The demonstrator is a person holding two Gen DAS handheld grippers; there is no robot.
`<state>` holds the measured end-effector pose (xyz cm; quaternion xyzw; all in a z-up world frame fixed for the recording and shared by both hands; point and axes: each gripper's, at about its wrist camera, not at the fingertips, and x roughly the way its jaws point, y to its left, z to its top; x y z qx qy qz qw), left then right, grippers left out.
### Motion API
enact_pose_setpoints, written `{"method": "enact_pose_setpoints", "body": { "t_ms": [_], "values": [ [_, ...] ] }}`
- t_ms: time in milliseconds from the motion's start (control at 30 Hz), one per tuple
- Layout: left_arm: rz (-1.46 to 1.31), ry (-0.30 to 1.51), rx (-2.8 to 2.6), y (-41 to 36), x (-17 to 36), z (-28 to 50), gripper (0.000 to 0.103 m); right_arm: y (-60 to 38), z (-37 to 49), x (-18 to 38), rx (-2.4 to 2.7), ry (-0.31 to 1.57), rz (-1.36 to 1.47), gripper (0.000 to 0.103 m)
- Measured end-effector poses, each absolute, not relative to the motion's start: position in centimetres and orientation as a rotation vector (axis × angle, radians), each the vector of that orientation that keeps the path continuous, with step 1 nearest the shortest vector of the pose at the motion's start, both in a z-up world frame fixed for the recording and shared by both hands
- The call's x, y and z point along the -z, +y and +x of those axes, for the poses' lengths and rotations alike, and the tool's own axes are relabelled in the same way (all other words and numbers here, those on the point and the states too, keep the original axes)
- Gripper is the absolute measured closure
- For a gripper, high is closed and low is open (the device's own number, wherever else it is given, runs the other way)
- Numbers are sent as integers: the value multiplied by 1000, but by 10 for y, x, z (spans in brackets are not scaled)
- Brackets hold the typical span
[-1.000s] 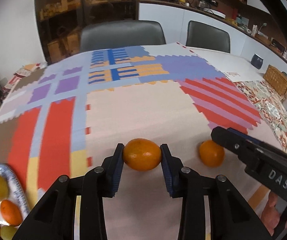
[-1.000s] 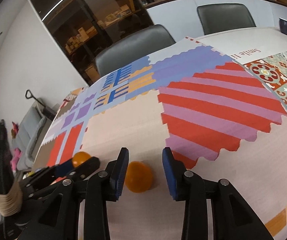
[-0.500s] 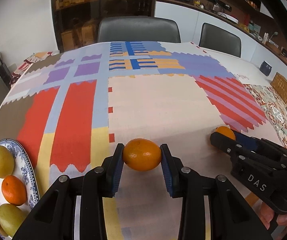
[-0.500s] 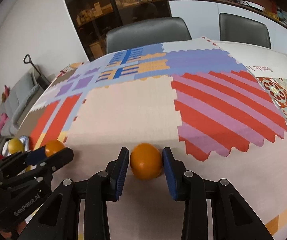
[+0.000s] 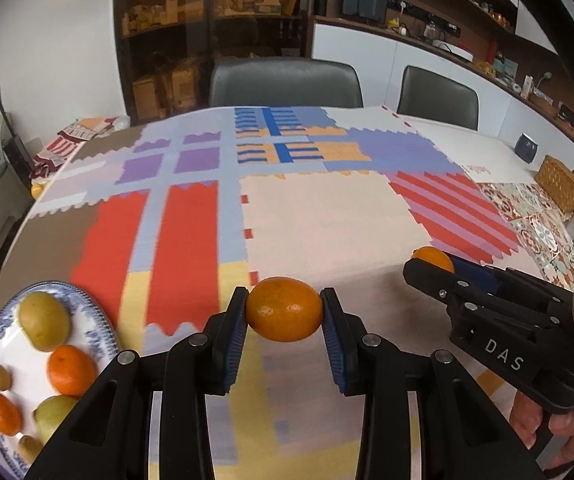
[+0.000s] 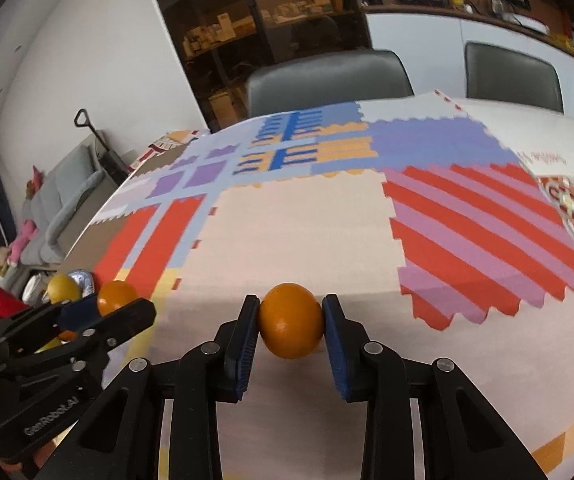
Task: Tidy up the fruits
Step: 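Carry both mandarins over the plate and open both tools to release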
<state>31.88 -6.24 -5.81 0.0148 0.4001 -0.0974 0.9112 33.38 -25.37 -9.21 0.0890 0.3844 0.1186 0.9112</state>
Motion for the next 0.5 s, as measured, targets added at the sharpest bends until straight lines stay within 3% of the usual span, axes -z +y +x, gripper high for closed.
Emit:
{"method": "enact_pose_setpoints", "body": {
  "t_ms": [500],
  "values": [
    [6, 746, 142, -13, 7, 268, 68, -197, 300, 40, -369, 701, 102, 70]
  ]
}}
